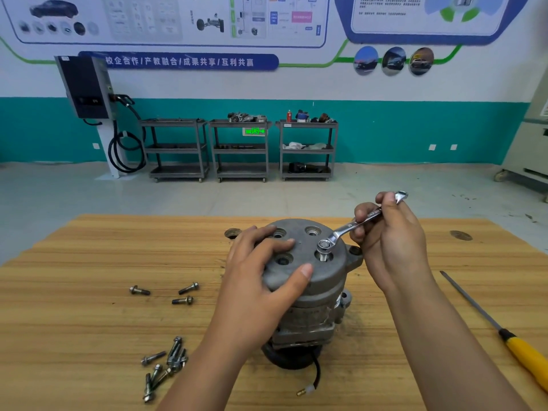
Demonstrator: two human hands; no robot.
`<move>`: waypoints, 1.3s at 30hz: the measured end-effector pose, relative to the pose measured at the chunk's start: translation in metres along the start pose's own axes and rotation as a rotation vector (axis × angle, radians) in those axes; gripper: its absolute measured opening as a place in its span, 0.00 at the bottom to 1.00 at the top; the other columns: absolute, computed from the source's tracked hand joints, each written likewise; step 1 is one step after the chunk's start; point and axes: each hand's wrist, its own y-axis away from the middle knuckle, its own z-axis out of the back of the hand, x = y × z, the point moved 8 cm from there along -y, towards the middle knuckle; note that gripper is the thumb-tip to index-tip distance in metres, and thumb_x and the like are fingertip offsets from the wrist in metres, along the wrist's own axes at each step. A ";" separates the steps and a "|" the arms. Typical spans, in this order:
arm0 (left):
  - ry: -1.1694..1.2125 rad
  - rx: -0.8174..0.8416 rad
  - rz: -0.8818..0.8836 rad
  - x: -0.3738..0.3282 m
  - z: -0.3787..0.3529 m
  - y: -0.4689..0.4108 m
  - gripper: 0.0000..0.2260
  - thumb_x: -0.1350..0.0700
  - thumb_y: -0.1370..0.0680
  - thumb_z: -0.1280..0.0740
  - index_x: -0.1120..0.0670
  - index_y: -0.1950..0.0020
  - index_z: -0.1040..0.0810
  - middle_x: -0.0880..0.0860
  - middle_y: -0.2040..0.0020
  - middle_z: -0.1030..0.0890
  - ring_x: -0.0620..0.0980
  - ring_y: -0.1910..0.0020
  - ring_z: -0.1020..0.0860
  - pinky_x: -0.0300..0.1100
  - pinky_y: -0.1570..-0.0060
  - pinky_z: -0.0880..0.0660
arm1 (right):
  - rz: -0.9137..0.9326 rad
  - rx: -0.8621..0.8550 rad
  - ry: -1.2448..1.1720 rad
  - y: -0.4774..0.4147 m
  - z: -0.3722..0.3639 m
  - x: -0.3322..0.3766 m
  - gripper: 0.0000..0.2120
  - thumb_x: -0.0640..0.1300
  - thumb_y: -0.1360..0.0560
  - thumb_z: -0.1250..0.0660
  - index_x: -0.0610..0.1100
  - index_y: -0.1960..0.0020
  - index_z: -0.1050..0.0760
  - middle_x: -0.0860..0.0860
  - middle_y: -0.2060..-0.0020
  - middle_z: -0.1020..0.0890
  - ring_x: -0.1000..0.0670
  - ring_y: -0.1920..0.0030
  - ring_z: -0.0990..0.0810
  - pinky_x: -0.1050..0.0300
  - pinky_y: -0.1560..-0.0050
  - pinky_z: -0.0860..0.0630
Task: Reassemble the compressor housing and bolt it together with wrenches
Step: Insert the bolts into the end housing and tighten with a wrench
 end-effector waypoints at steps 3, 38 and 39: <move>0.005 -0.002 -0.006 -0.001 0.000 0.000 0.16 0.33 0.35 0.38 0.36 0.51 0.27 0.35 0.38 0.32 0.36 0.33 0.36 0.29 0.37 0.40 | 0.028 0.003 0.020 0.001 0.001 0.000 0.13 0.46 0.17 0.51 0.46 0.58 0.36 0.52 0.75 0.23 0.54 0.77 0.28 0.66 0.75 0.31; -0.003 -0.042 -0.064 -0.004 0.001 0.002 0.13 0.36 0.33 0.37 0.39 0.51 0.24 0.37 0.41 0.30 0.36 0.36 0.33 0.29 0.40 0.37 | 0.802 0.523 1.112 0.078 -0.073 0.024 0.09 0.42 0.29 0.32 0.43 0.51 0.17 0.53 0.58 0.16 0.51 0.55 0.24 0.49 0.53 0.25; 0.007 -0.044 -0.070 -0.004 0.002 0.002 0.14 0.37 0.33 0.37 0.38 0.50 0.25 0.38 0.41 0.30 0.37 0.36 0.32 0.30 0.39 0.36 | 0.765 0.526 1.123 0.074 -0.074 0.024 0.09 0.42 0.29 0.31 0.43 0.51 0.17 0.53 0.59 0.16 0.50 0.56 0.24 0.50 0.54 0.25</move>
